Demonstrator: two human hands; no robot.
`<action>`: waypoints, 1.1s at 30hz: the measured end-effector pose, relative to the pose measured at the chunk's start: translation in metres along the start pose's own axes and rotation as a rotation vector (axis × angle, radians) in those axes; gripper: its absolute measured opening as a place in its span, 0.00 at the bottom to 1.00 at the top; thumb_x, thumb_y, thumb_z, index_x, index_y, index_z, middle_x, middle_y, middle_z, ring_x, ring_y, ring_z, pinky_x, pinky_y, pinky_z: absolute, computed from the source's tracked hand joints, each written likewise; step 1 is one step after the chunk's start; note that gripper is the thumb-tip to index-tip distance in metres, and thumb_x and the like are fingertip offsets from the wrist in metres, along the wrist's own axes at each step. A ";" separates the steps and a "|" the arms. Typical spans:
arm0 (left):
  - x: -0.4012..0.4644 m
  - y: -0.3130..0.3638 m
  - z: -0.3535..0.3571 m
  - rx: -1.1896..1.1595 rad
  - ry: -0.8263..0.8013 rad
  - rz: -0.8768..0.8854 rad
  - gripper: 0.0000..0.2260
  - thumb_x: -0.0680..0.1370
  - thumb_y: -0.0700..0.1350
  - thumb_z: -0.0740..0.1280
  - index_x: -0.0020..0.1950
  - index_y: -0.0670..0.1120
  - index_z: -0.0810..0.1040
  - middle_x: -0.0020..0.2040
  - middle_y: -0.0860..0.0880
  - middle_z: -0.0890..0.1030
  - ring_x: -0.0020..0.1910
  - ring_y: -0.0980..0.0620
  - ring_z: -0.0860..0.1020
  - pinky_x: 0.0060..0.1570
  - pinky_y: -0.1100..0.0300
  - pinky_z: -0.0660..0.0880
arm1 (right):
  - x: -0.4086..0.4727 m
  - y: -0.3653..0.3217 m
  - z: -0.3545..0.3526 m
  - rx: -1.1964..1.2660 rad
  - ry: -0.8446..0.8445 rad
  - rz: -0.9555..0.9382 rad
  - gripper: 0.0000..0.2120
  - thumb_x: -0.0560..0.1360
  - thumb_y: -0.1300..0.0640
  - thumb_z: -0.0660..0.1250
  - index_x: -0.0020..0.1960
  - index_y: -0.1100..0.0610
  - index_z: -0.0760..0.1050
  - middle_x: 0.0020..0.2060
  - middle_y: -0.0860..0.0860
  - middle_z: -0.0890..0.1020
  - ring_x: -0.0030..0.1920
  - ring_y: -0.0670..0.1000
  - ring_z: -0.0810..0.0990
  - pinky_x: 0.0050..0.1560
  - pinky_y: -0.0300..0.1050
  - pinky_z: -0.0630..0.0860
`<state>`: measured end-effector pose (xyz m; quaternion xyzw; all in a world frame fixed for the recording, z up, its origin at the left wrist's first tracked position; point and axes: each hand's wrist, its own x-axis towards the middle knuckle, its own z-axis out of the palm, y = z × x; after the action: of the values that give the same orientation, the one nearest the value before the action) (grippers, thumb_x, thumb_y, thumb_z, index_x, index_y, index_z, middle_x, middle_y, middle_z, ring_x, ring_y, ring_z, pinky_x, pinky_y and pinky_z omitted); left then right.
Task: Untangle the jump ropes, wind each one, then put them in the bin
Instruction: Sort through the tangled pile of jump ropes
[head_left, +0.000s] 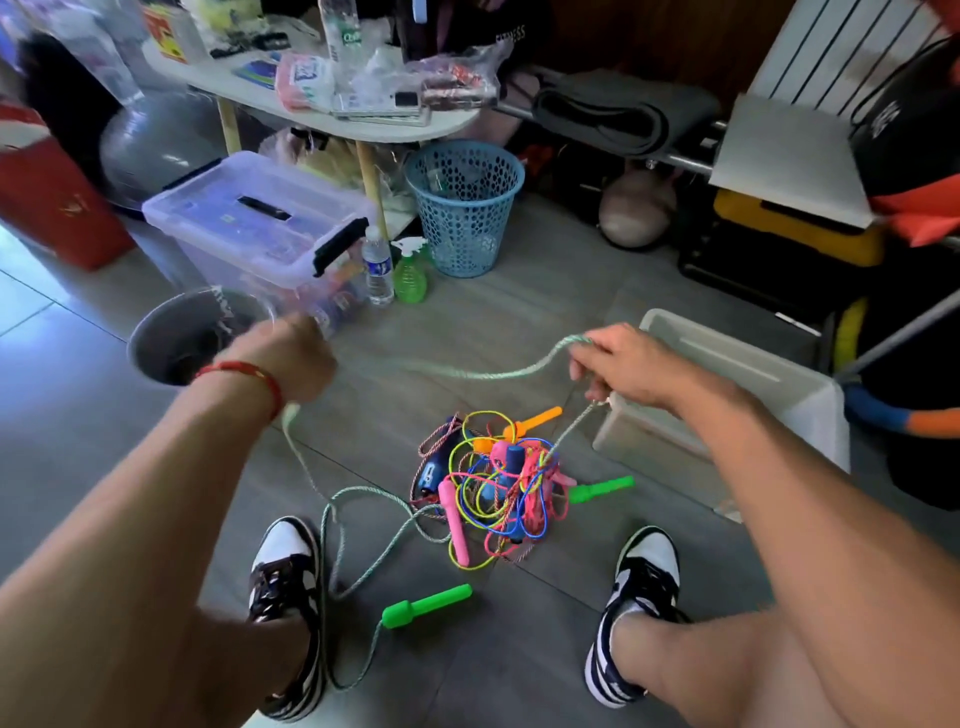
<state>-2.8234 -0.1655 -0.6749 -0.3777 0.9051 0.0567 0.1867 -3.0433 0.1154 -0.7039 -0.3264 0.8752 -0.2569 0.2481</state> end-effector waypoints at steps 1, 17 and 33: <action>-0.004 0.008 0.005 0.034 -0.031 0.079 0.26 0.76 0.57 0.59 0.69 0.44 0.74 0.67 0.39 0.78 0.65 0.40 0.77 0.66 0.50 0.73 | -0.005 -0.020 -0.003 -0.035 0.029 -0.069 0.17 0.82 0.51 0.61 0.37 0.52 0.78 0.25 0.48 0.75 0.30 0.48 0.81 0.37 0.44 0.73; -0.034 0.055 -0.007 -1.348 0.616 0.381 0.14 0.83 0.43 0.59 0.39 0.46 0.78 0.30 0.47 0.80 0.32 0.47 0.81 0.43 0.55 0.77 | -0.006 0.023 0.038 -0.272 -0.386 -0.013 0.11 0.80 0.53 0.66 0.44 0.58 0.80 0.35 0.46 0.80 0.38 0.48 0.75 0.37 0.39 0.72; -0.050 0.120 0.049 -0.466 0.109 0.632 0.10 0.83 0.50 0.65 0.56 0.44 0.78 0.42 0.46 0.84 0.47 0.44 0.83 0.45 0.58 0.73 | -0.018 -0.047 0.021 -0.304 -0.011 -0.415 0.11 0.77 0.46 0.70 0.41 0.53 0.79 0.27 0.51 0.75 0.32 0.51 0.74 0.37 0.49 0.75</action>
<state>-2.8619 -0.0355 -0.7055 -0.1154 0.9483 0.2950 0.0209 -2.9976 0.0908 -0.6860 -0.5339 0.8166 -0.1660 0.1431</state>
